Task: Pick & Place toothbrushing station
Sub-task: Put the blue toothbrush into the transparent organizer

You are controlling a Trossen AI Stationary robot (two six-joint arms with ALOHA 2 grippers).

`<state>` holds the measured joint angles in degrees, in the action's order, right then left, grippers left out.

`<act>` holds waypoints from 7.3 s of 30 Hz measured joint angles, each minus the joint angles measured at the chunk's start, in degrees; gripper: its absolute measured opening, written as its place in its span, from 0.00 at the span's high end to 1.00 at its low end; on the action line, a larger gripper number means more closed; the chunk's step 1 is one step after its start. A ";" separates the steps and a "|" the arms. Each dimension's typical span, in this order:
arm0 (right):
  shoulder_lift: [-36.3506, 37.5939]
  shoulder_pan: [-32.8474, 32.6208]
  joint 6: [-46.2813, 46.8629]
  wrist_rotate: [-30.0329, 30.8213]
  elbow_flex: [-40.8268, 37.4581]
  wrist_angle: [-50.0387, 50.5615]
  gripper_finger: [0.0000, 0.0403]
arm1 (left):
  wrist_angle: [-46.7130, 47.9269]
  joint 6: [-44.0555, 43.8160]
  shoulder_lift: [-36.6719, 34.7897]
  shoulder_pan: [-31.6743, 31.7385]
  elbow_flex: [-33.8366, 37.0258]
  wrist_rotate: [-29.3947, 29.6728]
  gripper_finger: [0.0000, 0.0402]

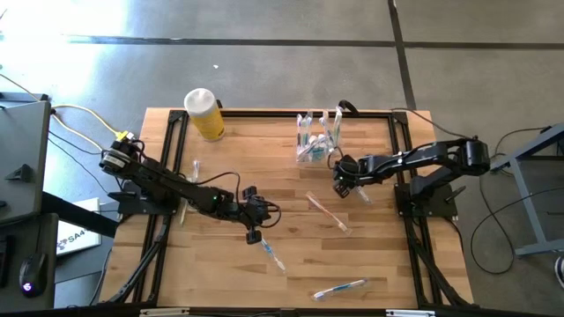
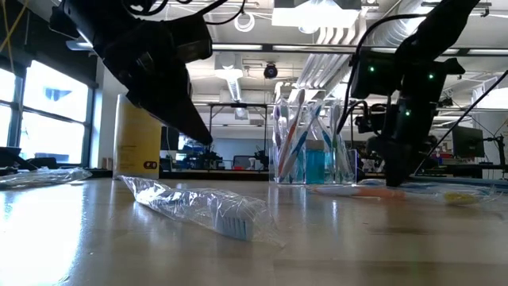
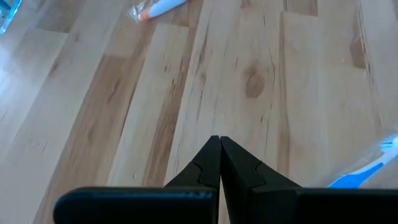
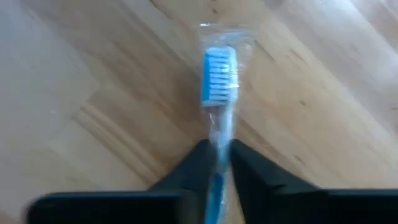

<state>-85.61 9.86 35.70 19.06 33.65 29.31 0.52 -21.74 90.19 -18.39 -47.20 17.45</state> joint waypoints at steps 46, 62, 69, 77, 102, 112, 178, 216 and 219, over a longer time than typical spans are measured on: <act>30.46 -12.43 -46.95 25.27 -15.86 -67.52 0.99 | -0.34 -0.84 0.00 -2.40 0.02 0.01 1.00; 29.74 12.94 -41.60 -4.45 -16.90 -77.15 0.99 | -1.36 -6.04 0.00 -2.25 0.04 0.29 1.00; 23.65 19.37 -37.60 -10.59 -16.87 -82.80 0.99 | -1.31 -11.15 0.00 -2.28 0.04 0.21 1.00; 9.39 20.69 -35.90 -8.93 -16.85 -93.42 0.99 | -1.28 -11.96 0.00 -3.09 0.04 -0.08 1.00; 4.75 18.63 -29.48 -0.03 -27.98 -98.75 0.95 | -0.90 -9.57 0.02 -4.13 0.04 5.70 1.00; 4.73 18.61 -29.40 -2.54 -28.00 -96.58 0.94 | -0.90 -8.64 0.02 -4.13 0.04 10.13 1.00; 24.97 -18.50 -38.56 -0.54 -28.13 -89.58 0.45 | 0.96 -6.58 -3.76 -3.70 -3.85 -18.37 0.93; 24.95 -18.50 -30.32 -7.06 -28.09 -86.06 0.45 | -0.77 6.60 3.11 -11.23 -3.85 -6.99 0.55; 24.95 -18.50 -30.32 -7.07 -28.09 -86.19 0.45 | -0.56 6.93 5.15 -11.23 -3.85 -5.16 0.55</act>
<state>-60.66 -8.64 5.39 11.99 5.56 -56.88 -0.04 -14.81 95.34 -29.63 -51.05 12.29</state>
